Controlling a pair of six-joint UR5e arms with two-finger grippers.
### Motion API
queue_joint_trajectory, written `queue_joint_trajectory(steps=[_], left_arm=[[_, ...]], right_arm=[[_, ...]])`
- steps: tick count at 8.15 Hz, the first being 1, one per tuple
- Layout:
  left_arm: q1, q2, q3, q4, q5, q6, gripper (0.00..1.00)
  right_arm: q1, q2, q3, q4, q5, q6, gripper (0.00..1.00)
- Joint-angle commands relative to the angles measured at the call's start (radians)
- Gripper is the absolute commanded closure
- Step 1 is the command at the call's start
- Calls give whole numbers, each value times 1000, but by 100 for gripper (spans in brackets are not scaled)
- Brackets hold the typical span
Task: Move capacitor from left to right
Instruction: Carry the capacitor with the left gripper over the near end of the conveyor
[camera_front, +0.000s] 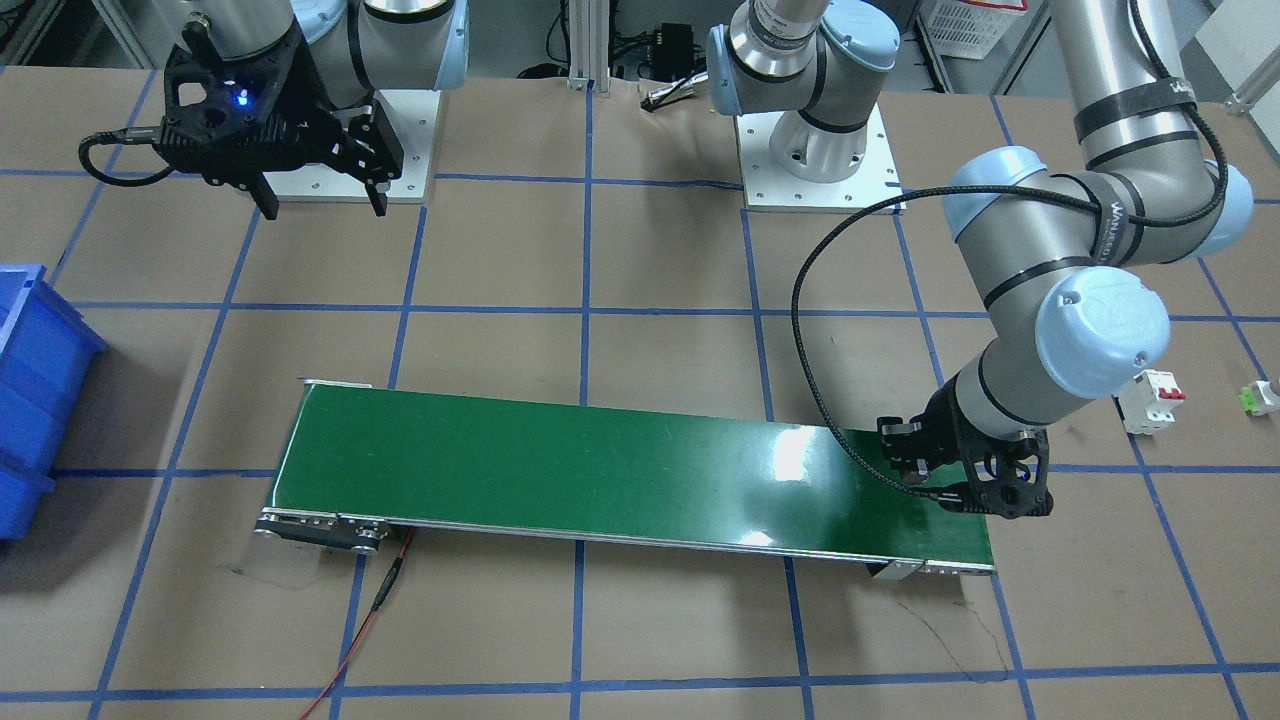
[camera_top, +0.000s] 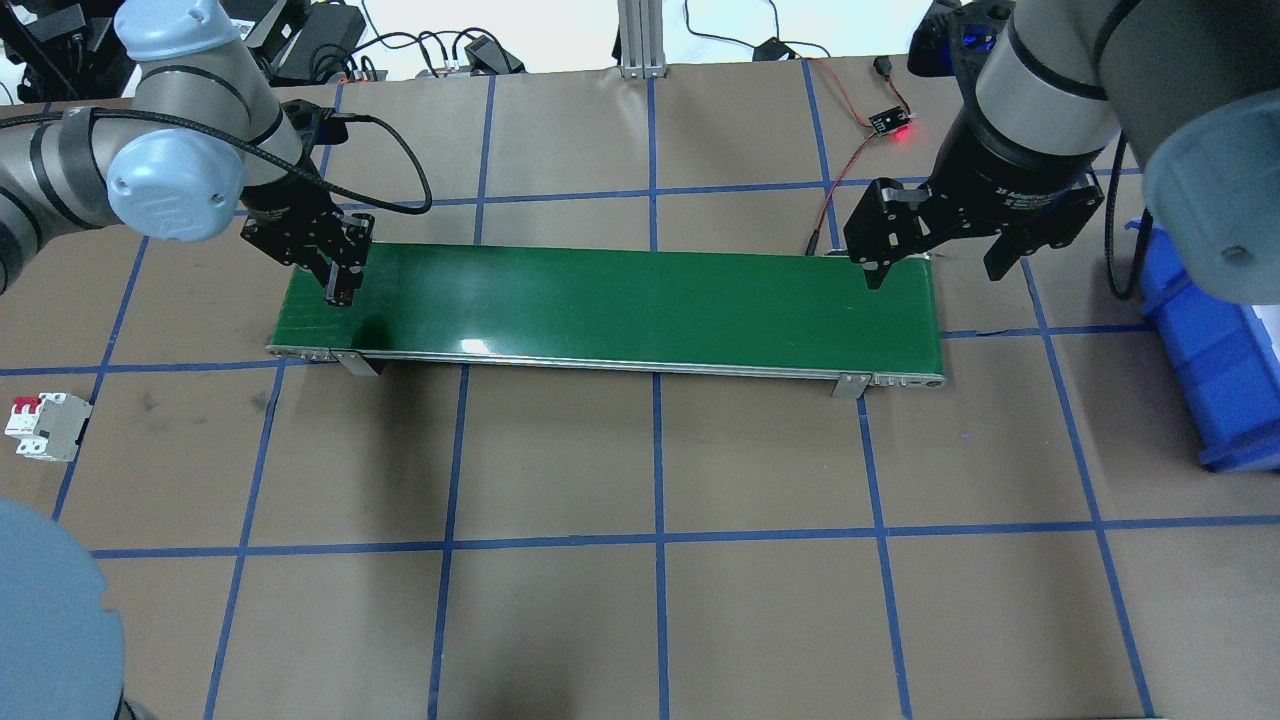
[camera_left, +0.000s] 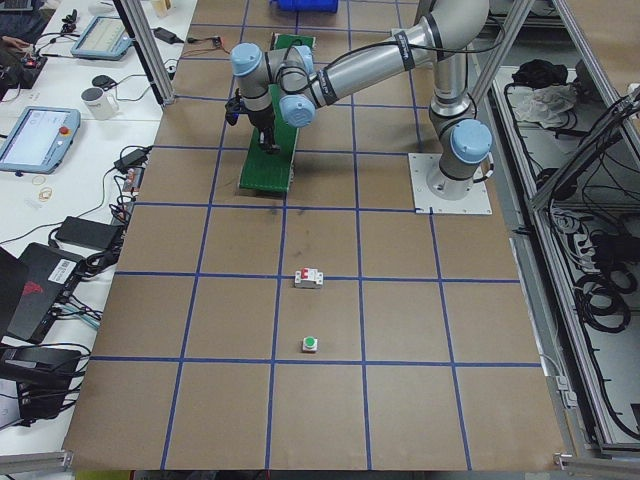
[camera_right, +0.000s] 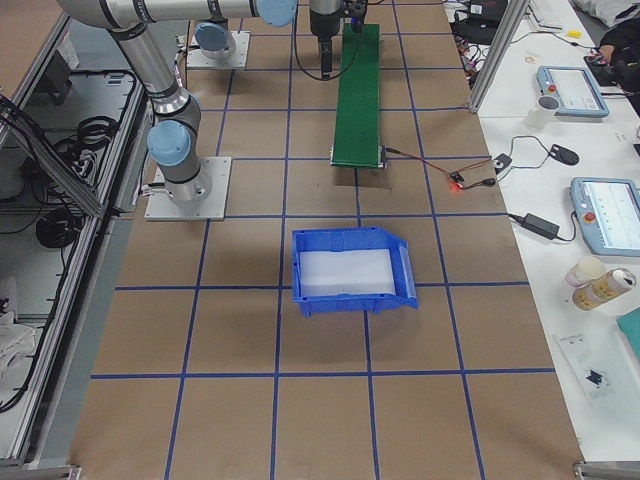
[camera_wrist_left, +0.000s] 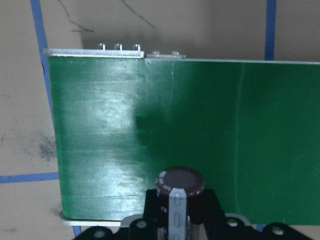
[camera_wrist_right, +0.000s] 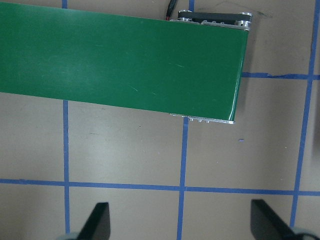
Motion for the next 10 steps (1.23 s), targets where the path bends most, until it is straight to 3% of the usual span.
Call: queue_joint_trajectory(steps=[1, 5, 10], left_arm=[[-1, -33, 36, 13, 1, 50, 100], [-1, -52, 25, 94, -2, 50, 100], [-4, -52, 18, 81, -2, 42, 100]], right_arm=[[1, 0, 0, 6, 0, 0, 0], [-3, 1, -5, 6, 0, -2, 0], [-3, 3, -3, 0, -3, -2, 0]])
